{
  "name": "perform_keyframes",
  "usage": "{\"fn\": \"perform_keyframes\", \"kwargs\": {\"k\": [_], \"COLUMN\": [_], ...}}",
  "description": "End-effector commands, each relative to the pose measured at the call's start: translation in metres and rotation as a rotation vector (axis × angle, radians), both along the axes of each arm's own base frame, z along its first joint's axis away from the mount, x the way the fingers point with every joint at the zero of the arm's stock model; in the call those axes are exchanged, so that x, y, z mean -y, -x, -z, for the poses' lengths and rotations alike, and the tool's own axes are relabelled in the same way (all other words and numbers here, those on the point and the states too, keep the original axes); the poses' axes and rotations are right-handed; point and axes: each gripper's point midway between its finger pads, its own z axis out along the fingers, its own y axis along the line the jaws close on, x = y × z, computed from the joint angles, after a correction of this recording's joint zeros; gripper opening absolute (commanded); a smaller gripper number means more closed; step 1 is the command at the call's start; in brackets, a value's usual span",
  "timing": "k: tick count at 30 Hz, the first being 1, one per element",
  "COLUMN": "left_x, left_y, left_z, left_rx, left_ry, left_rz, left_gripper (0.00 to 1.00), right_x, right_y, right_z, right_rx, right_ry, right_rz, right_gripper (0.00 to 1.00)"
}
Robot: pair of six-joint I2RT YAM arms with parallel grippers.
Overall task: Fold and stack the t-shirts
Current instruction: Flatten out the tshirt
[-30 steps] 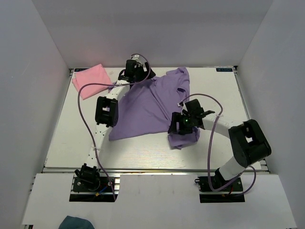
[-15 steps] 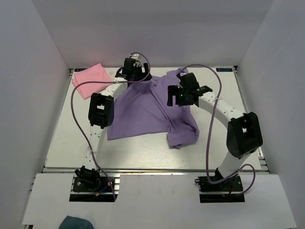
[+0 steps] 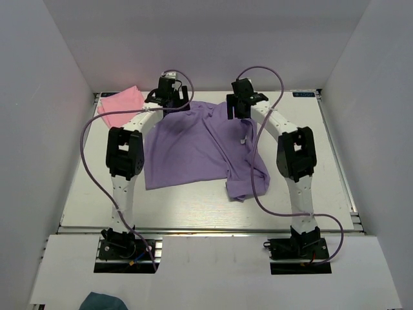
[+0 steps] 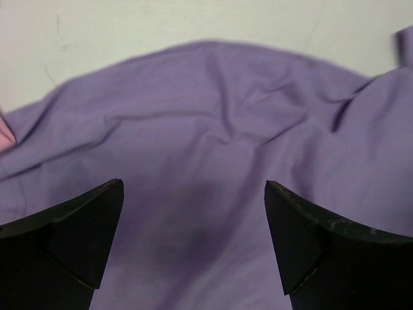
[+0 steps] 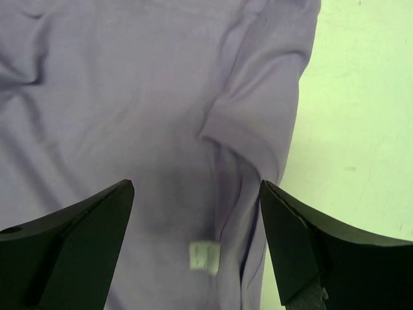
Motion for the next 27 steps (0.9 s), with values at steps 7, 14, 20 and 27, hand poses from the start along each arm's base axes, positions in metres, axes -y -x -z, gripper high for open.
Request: {"fn": "perform_keyframes", "kwargs": {"k": [7,14,20,27], "left_x": [-0.039,-0.063,-0.078,-0.087], "left_y": [0.002,0.004,0.011,0.017], "left_z": [0.047,0.074,0.098,0.125], "left_rx": [-0.095,-0.142,-0.198,-0.257], "left_ry": [-0.043,-0.068,-0.089,-0.108], "left_rz": [-0.116,-0.175,-0.201,-0.226], "left_gripper": [1.00,1.00,1.00,1.00], "right_x": [0.025,0.039,0.057,0.116], "right_y": [-0.041,-0.053,-0.058,-0.054], "right_z": [0.025,0.052,0.038,0.019], "right_rx": [0.047,0.039,0.091,0.092], "right_ry": [0.105,0.081,0.031,-0.043], "right_rz": [-0.012,0.021,0.081,0.157], "right_gripper": [0.79,0.60,0.01,0.00]}}
